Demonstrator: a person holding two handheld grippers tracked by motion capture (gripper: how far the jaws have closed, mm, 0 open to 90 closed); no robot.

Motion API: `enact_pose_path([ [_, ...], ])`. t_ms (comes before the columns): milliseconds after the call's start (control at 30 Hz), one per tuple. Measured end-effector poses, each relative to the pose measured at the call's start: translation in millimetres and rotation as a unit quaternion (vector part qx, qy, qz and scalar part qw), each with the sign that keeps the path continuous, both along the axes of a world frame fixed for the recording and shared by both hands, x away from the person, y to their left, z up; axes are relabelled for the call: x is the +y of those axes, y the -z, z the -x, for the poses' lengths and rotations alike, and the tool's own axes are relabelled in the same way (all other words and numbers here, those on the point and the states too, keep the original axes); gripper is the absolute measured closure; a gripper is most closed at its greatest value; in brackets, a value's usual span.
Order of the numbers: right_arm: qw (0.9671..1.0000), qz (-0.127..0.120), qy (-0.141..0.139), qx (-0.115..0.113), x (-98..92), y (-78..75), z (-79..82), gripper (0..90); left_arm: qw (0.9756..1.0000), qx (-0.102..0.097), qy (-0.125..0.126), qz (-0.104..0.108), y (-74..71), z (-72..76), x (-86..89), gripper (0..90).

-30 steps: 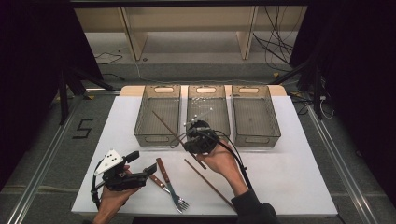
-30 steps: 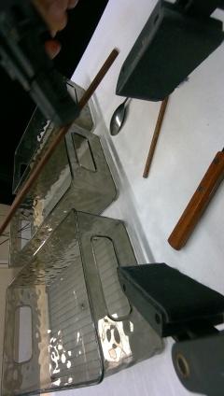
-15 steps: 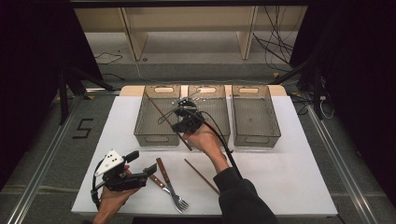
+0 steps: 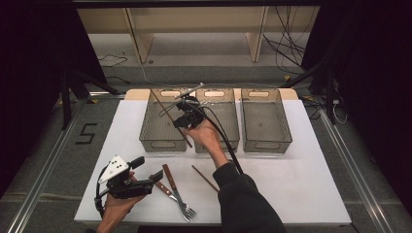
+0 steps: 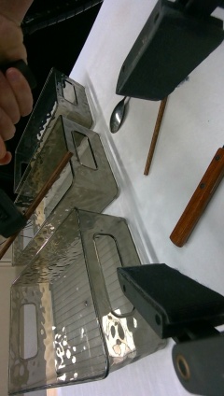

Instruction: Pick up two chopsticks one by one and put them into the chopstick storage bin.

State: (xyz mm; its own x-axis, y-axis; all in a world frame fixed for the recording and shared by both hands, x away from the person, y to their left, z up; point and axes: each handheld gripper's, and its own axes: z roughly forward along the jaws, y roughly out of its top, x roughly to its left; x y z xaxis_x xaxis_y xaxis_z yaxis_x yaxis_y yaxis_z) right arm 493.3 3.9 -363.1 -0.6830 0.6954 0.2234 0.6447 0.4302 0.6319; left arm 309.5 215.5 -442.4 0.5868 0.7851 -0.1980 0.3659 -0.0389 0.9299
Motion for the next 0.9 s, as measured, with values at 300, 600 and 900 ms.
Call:
enact_pose_path([
  [300, 0.9999, -0.01, 0.013, 0.002, 9.1, -7.8, -15.7, 85.2, 1.0, -0.002, -0.002, 0.0, -0.4, 0.0, 1.2, 10.5],
  [600, 0.9995, -0.011, 0.03, 0.008, 17.6, -5.8, -29.7, 85.2, 1.0, -0.003, -0.003, 0.001, -0.8, 0.4, 1.0, 10.4],
  [900, 0.9987, -0.016, 0.044, 0.018, 24.4, 1.0, -39.5, 85.2, 1.0, -0.004, -0.002, 0.002, -1.2, 0.4, 1.1, 10.5],
])
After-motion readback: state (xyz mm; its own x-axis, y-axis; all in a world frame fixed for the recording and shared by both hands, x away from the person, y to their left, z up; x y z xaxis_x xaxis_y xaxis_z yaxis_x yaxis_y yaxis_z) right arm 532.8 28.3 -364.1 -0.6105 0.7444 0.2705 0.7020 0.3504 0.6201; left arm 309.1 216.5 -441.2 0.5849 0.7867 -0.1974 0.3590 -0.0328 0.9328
